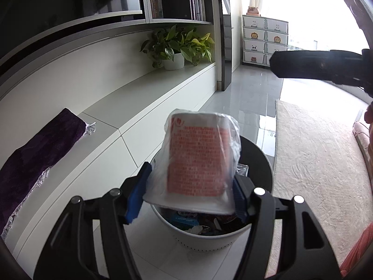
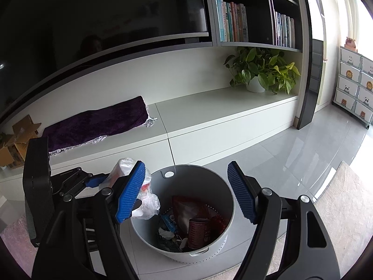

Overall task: Collect trash
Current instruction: 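Lift the cup and can over the bin and open both tools to drop them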

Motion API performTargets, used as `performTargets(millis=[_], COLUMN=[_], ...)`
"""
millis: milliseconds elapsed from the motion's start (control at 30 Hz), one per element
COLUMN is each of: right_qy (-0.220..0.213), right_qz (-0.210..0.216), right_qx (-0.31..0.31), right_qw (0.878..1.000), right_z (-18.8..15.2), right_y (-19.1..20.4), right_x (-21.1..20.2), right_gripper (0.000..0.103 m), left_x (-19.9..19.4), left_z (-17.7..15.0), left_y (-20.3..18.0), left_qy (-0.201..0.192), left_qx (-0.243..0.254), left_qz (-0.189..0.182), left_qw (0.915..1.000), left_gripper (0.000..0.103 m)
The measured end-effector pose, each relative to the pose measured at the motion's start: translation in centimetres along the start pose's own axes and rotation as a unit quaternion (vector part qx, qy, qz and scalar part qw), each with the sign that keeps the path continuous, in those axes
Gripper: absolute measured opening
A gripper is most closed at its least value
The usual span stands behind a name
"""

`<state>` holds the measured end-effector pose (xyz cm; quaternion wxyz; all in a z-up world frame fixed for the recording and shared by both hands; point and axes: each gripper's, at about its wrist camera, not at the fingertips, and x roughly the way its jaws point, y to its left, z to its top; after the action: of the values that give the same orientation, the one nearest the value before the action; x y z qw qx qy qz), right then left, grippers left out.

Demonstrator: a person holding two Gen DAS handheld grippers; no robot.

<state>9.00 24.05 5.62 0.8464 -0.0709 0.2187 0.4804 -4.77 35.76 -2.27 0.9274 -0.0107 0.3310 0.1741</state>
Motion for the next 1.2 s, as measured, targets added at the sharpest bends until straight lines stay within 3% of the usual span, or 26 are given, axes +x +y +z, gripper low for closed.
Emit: performTargets(millis=[167, 300, 500, 767, 1200], right_qy=[0.001, 0.0, 0.007, 0.038, 0.09], right_qz=[-0.018, -0.027, -0.033, -0.031, -0.034], right_qx=[0.013, 0.022, 0.011, 0.005, 0.024], right_qw=[1.0, 0.999, 0.999, 0.999, 0.995], right_z=[-0.2, -0.1, -0.5, -2.1, -6.0], right_y=[-1.7, -2.7, -2.7, -1.7, -0.1], right_x=[-0.7, -1.5, -2.1, -2.9, -6.5], right_gripper=[0.071, 0.076, 0.076, 0.077, 0.091], left_x=[1.7, 1.9, 1.0, -0.9, -5.3], left_z=[0.9, 1.0, 1.3, 1.0, -1.0], left_y=[-1.0, -1.7, -1.7, -1.0, -2.7], left_qy=[0.006, 0.01, 0.011, 0.019, 0.035], left_qx=[0.0, 0.005, 0.0, -0.019, -0.019], left_qz=[-0.001, 0.001, 0.001, 0.0, 0.024], left_qw=[1.0, 0.9999, 0.9999, 0.9996, 0.9989], left_gripper=[0.065, 0.082, 0.086, 0.087, 0.089])
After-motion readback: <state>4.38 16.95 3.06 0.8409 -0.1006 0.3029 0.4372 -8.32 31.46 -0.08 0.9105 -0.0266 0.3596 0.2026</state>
